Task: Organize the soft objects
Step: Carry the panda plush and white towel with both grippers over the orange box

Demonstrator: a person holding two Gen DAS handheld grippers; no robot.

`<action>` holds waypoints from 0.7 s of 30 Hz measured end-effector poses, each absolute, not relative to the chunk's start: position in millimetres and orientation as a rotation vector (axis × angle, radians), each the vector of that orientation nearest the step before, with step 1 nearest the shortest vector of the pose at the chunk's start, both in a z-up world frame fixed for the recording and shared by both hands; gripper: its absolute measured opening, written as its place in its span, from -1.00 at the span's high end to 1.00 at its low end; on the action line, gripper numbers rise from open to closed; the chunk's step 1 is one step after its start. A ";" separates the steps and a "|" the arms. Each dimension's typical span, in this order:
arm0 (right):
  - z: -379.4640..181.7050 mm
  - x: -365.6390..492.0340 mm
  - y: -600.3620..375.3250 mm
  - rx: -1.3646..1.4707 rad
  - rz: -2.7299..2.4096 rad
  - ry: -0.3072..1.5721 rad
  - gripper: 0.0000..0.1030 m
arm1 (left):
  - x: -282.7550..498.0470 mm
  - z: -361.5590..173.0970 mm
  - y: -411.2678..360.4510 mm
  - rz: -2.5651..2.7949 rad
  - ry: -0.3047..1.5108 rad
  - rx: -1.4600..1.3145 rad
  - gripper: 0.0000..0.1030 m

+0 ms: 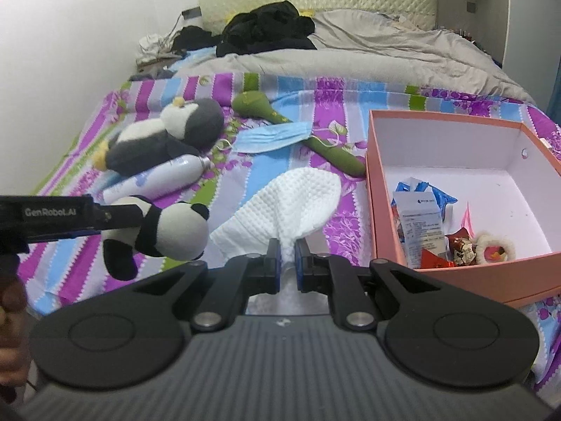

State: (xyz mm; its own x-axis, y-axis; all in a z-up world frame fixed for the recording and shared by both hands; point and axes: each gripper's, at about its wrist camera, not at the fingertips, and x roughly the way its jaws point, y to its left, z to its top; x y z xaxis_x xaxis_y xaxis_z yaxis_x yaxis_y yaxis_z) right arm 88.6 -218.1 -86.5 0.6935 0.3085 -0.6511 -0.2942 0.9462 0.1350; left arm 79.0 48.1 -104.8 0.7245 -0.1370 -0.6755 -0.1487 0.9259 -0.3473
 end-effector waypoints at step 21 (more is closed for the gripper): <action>-49.0 60.8 -249.7 0.093 0.272 0.632 0.76 | 62.3 -59.9 11.4 -0.104 0.709 -0.355 0.05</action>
